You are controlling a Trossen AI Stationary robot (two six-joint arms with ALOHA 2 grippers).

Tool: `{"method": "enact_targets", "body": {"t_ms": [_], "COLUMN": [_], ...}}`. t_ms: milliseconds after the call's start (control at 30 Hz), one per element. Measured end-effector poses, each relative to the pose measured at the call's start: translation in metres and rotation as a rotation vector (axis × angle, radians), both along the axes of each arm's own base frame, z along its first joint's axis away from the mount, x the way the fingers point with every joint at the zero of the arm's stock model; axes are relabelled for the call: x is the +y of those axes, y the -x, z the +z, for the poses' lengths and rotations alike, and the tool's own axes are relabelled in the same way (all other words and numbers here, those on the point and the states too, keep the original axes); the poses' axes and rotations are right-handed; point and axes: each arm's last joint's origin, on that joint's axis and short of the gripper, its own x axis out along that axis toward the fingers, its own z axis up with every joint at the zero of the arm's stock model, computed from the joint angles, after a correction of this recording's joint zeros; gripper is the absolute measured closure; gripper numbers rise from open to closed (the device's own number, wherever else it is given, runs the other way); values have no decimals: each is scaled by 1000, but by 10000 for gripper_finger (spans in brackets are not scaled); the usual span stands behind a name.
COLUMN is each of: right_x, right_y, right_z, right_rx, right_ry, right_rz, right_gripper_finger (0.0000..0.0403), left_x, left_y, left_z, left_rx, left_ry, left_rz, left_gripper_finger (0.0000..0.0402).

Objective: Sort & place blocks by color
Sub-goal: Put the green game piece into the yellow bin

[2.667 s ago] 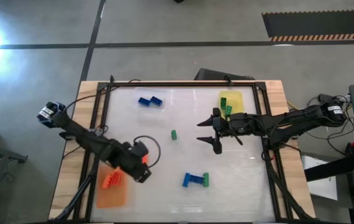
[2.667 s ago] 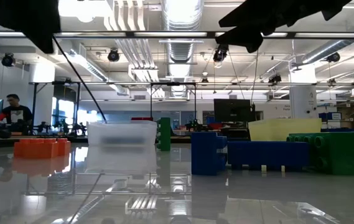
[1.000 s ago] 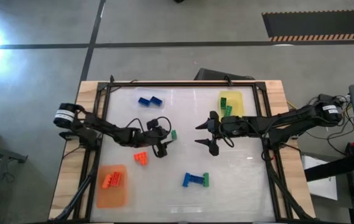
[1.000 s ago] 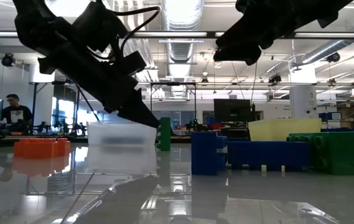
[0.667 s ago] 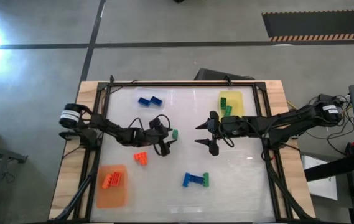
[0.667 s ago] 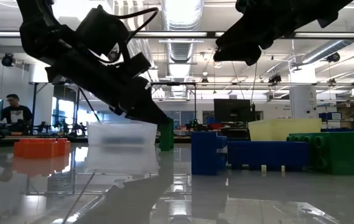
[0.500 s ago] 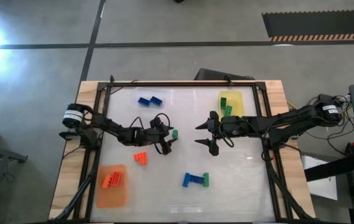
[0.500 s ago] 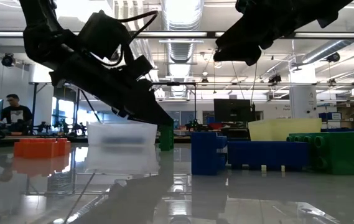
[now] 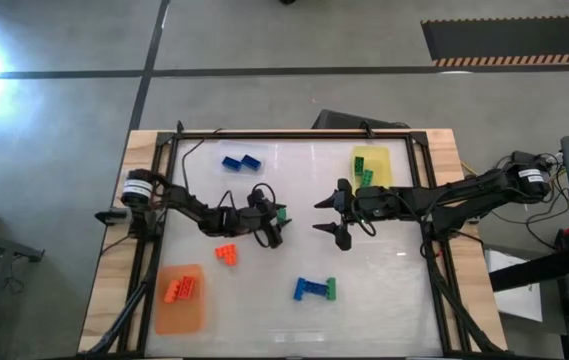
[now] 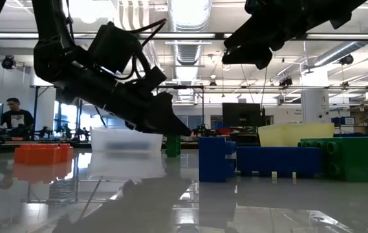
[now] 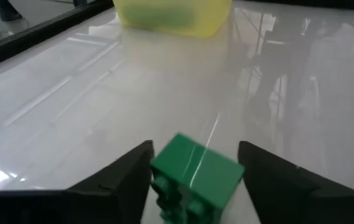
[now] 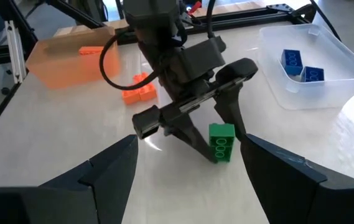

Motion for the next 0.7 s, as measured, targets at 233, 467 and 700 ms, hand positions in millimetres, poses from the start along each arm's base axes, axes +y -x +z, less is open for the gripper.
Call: {"method": "enact_targets", "body": {"t_ms": [233,467,700], "right_x": [0,2,16], "right_y": [0,2,8], "right_z": [0,-5,-21], "right_rx": [0,15,0], "right_ry": [0,4,-2], "right_rz": [0,9,65], "right_gripper_finger": [129,129,129], "left_x": [0,-5,-25], "left_y": [-1,-1,-1], "left_z": [2,9,51], "left_rx": [-20,-70,-267], "left_ry": [24,76,50], "left_rz": [18,-7,-301], "left_gripper_finger": [266,266,264]}}
